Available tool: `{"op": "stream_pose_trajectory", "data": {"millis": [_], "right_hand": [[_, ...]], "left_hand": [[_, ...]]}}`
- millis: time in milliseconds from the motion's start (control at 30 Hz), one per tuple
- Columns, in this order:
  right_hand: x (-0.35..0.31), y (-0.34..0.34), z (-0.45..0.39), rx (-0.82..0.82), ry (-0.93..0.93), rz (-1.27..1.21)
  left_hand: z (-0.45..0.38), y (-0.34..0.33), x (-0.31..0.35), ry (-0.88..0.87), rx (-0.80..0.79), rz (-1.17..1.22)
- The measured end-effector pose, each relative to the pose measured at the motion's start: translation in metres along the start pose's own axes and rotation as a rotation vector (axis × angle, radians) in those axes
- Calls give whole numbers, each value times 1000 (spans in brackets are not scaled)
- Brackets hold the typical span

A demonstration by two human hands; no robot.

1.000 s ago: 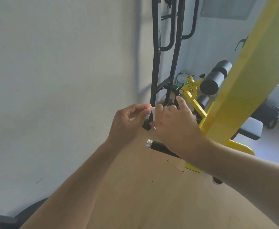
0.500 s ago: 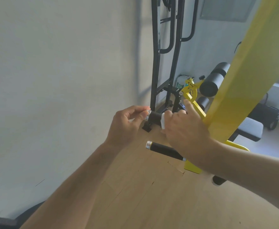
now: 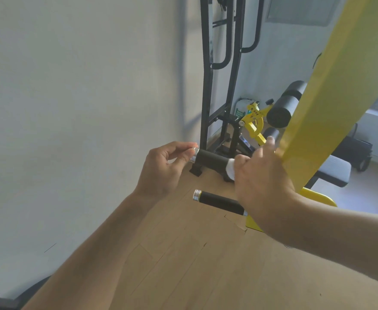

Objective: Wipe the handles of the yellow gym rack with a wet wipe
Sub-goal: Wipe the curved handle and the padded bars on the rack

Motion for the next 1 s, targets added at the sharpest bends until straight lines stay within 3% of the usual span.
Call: {"op": "stream_pose_trajectory", "data": {"millis": [100, 233, 400, 533, 700, 767, 900, 1000], "right_hand": [[0, -1, 3, 24, 8, 16], [-1, 25, -25, 222, -92, -266], [-10, 33, -49, 283, -96, -472], [-2, 9, -26, 129, -143, -229], [3, -15, 13, -39, -13, 95], [5, -13, 8, 0, -35, 18], [2, 19, -21, 233, -98, -287], [-8, 30, -42, 265, -94, -409]], "left_hand": [[0, -2, -1, 8, -5, -12], [1, -3, 2, 23, -4, 10], [4, -7, 8, -8, -52, 23], [-2, -4, 2, -4, -21, -55], [-4, -10, 2, -19, -35, -91], [-4, -12, 2, -28, -40, -102], [-3, -13, 3, -7, -67, -78], [-2, -14, 7, -21, -100, -69]]}}
Point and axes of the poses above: each hand's wrist, its own z-axis away from the middle knuckle, its own y-axis out of the back of the hand, x = y × z, the point moved 10 cm from there along -z, towards the middle knuckle, and after that the axes turned 7 degrees about z, right-handed, at the moved point
